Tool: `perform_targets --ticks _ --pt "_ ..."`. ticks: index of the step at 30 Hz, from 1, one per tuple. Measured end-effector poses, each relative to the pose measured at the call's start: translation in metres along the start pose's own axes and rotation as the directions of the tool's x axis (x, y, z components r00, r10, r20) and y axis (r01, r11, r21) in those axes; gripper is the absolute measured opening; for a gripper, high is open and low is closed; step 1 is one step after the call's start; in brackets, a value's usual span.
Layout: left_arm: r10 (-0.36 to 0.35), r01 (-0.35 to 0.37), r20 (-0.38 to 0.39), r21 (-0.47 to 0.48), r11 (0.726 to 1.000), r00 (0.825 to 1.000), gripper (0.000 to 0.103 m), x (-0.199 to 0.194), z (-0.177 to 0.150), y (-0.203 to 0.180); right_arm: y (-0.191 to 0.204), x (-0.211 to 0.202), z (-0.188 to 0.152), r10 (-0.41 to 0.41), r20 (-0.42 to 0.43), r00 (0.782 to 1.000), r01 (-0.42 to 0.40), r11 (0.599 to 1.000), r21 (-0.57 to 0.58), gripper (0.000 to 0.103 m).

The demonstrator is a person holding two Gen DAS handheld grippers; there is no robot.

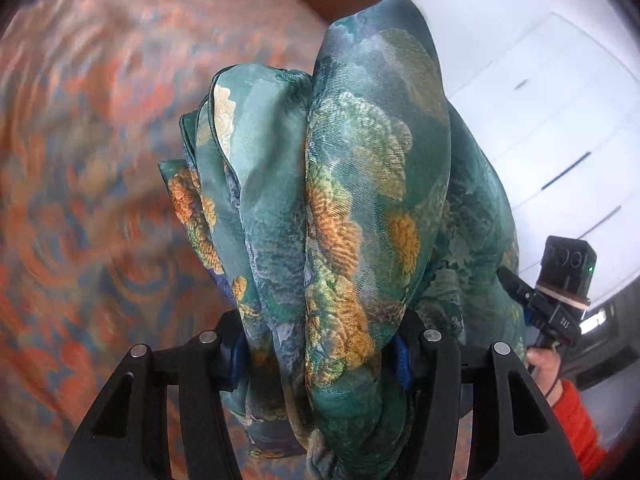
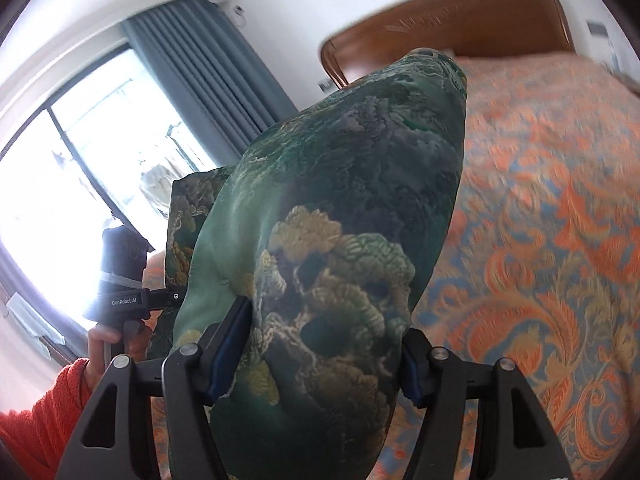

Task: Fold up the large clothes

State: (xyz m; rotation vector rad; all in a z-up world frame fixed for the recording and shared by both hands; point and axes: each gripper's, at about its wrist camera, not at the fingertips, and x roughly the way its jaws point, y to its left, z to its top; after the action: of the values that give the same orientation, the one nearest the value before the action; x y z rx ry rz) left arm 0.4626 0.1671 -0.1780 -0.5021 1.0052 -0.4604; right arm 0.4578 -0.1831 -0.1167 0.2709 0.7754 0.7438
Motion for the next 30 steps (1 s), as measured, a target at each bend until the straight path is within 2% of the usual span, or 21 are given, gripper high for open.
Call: perform_targets --ticks 1,3,5,6,7,8,10,11,12,14,15,16,17,18,19,21,22,23,25,28,30 --pt "0.01 -0.01 -0.028 -0.018 1.0 1.0 0.061 0.013 -0.007 0.006 -0.012 0.009 -0.007 -0.006 -0.03 1.0 0.007 1.0 0.026 0.066" --pt "0.051 -0.056 -0.072 -0.069 0.996 0.996 0.073 0.041 -0.022 0.026 -0.033 0.021 -0.021 -0.019 -0.077 0.997 0.025 0.997 0.068 0.066" --pt "0.047 -0.05 -0.025 -0.112 0.992 0.999 0.092 0.043 -0.031 0.037 -0.058 0.041 -0.042 -0.04 -0.155 0.987 0.062 0.988 0.139 0.069" --pt "0.029 -0.029 0.004 -0.131 0.991 1.0 0.094 0.037 -0.034 0.039 -0.069 0.045 -0.05 -0.04 -0.169 0.985 0.071 0.981 0.182 0.074" --pt "0.013 -0.01 0.027 -0.128 0.992 1.0 0.094 0.028 -0.036 0.036 -0.079 0.044 -0.056 -0.029 -0.155 0.987 0.064 0.972 0.227 0.082" --pt "0.024 -0.019 0.047 -0.101 0.995 0.999 0.093 0.017 -0.037 0.03 -0.085 0.037 -0.059 -0.019 -0.12 0.993 0.05 0.963 0.264 0.085" --pt "0.101 -0.1 0.105 -0.018 0.995 0.989 0.093 -0.007 -0.04 0.014 -0.086 0.018 -0.061 -0.03 -0.073 0.997 0.05 0.957 0.287 0.091" --pt "0.179 -0.192 0.172 0.063 0.979 0.969 0.094 -0.028 -0.047 -0.005 -0.084 0.011 -0.06 -0.05 -0.064 0.997 0.066 0.959 0.275 0.092" --pt "0.222 -0.249 0.217 0.106 0.963 0.951 0.096 -0.04 -0.052 -0.017 -0.08 0.0 -0.059 -0.079 -0.057 0.995 0.091 0.963 0.253 0.092" --pt "0.311 -0.393 0.349 0.193 0.899 0.884 0.102 -0.071 -0.075 -0.051 -0.068 -0.025 -0.058 -0.149 -0.038 0.988 0.154 0.972 0.178 0.092" --pt "0.336 -0.454 0.424 0.217 0.864 0.841 0.103 -0.088 -0.091 -0.068 -0.057 -0.039 -0.059 -0.196 -0.023 0.98 0.197 0.972 0.128 0.092" --pt "0.347 -0.491 0.473 0.223 0.842 0.81 0.103 -0.099 -0.105 -0.08 -0.041 -0.057 -0.062 -0.265 0.003 0.964 0.264 0.963 0.057 0.092" --pt "0.351 -0.527 0.535 0.219 0.821 0.768 0.103 -0.113 -0.126 -0.096 -0.027 -0.069 -0.065 -0.305 0.026 0.952 0.305 0.952 0.012 0.092" --pt "0.351 -0.548 0.573 0.212 0.809 0.741 0.103 -0.12 -0.138 -0.103 -0.01 -0.084 -0.07 -0.351 0.061 0.934 0.353 0.935 -0.034 0.092" --pt "0.352 -0.565 0.602 0.204 0.8 0.717 0.103 -0.126 -0.149 -0.112 0.003 -0.098 -0.072 -0.395 0.107 0.912 0.403 0.912 -0.071 0.092" --pt "0.354 -0.585 0.632 0.198 0.787 0.69 0.103 -0.141 -0.18 -0.133 0.037 -0.126 -0.088 -0.457 0.206 0.865 0.486 0.865 -0.121 0.092" --pt "0.353 -0.59 0.638 0.201 0.782 0.685 0.103 -0.142 -0.188 -0.135 0.06 -0.144 -0.1 -0.486 0.264 0.833 0.532 0.836 -0.138 0.092" --pt "0.349 -0.592 0.642 0.206 0.78 0.683 0.103 -0.145 -0.201 -0.139 0.073 -0.154 -0.107 -0.502 0.295 0.813 0.557 0.818 -0.142 0.093" --pt "0.363 -0.603 0.633 0.209 0.77 0.683 0.103 -0.141 -0.222 -0.149 0.101 -0.176 -0.13 -0.52 0.355 0.777 0.593 0.795 -0.131 0.103" --pt "0.396 -0.616 0.602 0.211 0.759 0.693 0.103 -0.135 -0.242 -0.157 0.117 -0.186 -0.161 -0.495 0.372 0.785 0.566 0.818 -0.106 0.103" --pt "0.41 -0.618 0.586 0.207 0.759 0.699 0.103 -0.134 -0.257 -0.164 0.125 -0.179 -0.187 -0.557 0.352 0.752 0.627 0.769 -0.123 0.103"
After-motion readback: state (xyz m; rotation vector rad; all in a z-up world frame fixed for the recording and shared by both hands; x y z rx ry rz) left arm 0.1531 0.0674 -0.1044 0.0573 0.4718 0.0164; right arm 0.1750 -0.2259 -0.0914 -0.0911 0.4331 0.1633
